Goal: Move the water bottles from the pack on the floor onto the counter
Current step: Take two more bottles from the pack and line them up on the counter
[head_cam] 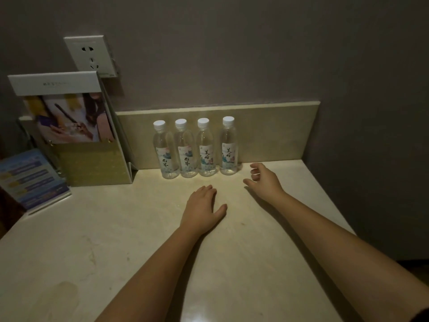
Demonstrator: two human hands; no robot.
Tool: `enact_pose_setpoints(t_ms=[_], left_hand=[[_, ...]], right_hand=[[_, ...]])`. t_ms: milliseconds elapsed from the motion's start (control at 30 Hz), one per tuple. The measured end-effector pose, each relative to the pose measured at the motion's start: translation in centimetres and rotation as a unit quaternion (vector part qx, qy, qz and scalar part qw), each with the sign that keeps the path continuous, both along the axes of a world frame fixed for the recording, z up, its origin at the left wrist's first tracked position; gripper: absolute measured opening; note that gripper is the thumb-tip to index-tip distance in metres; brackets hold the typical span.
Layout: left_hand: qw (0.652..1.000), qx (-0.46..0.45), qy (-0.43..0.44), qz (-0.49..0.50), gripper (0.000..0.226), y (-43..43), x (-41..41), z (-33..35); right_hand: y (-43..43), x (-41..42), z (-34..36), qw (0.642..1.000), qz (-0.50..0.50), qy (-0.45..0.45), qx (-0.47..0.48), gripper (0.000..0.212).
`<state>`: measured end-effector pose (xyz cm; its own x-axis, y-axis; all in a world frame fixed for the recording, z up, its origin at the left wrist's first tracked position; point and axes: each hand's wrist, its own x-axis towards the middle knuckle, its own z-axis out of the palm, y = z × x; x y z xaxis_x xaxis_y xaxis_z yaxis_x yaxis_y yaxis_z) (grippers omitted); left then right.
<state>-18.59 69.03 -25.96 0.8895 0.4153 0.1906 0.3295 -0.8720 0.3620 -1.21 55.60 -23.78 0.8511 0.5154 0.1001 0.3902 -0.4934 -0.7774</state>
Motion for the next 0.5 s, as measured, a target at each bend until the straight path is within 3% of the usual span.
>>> enact_pose_setpoints(t_ms=[267, 400, 500], left_hand=[[0.993, 0.014, -0.111, -0.047, 0.034, -0.2, -0.3, 0.0], [0.990, 0.080, -0.096, -0.071, 0.029, -1.3, -1.0, 0.6], [0.995, 0.049, -0.060, -0.064, 0.027, -2.8, -0.7, 2.0]], right_hand=[[-6.2, -4.9, -1.5, 0.998, -0.027, -0.063, 0.005, 0.029], [-8.5, -6.5, -0.7, 0.997, -0.038, -0.059, 0.011, 0.024], [-10.3, -6.4, 0.9, 0.998, -0.041, -0.048, 0.016, 0.018]])
